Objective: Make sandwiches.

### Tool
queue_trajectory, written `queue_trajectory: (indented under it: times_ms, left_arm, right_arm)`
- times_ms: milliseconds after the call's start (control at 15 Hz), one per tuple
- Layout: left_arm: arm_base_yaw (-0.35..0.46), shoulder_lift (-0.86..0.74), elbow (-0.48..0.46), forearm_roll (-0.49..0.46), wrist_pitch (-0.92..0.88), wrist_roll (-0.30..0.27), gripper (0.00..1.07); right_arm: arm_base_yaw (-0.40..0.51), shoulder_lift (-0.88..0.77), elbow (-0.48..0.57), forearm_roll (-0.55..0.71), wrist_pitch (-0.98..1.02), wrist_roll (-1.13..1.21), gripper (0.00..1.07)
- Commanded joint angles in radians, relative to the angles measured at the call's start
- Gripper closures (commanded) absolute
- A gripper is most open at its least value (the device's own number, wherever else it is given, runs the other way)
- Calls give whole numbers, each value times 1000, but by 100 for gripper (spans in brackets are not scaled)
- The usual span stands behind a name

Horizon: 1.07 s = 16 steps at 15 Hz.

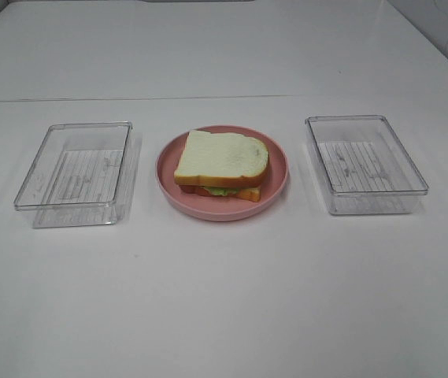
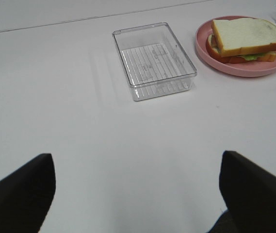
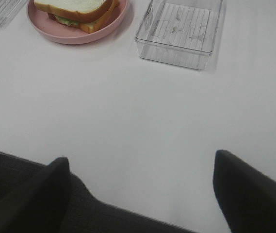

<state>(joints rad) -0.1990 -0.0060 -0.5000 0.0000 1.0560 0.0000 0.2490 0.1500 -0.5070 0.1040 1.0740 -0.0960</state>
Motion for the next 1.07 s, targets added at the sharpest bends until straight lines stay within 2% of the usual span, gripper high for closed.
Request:
queue_trajectory:
  times_ms: [67, 200, 267, 400, 600, 1067]
  left_arm:
    - [7, -23, 2, -8, -11, 0, 19]
    - [66, -23, 2, -9, -11, 0, 19]
    - [104, -23, 2, -9, -11, 0, 19]
    - [135, -23, 2, -9, -11, 0, 19]
    - [163, -23, 2, -9, -11, 0, 19]
    - [163, -23, 2, -9, -11, 0, 19]
  right_arm:
    - [-26, -4, 3, 1, -12, -8, 31]
    - [-86, -6, 3, 1, -12, -8, 31]
    - [-159, -29, 3, 0, -12, -8, 31]
    - [-202, -74, 3, 0, -12, -8, 31]
    - [-209, -173, 3, -3, -12, -8, 31]
    - [-208, -173, 3, -3, -12, -8, 31]
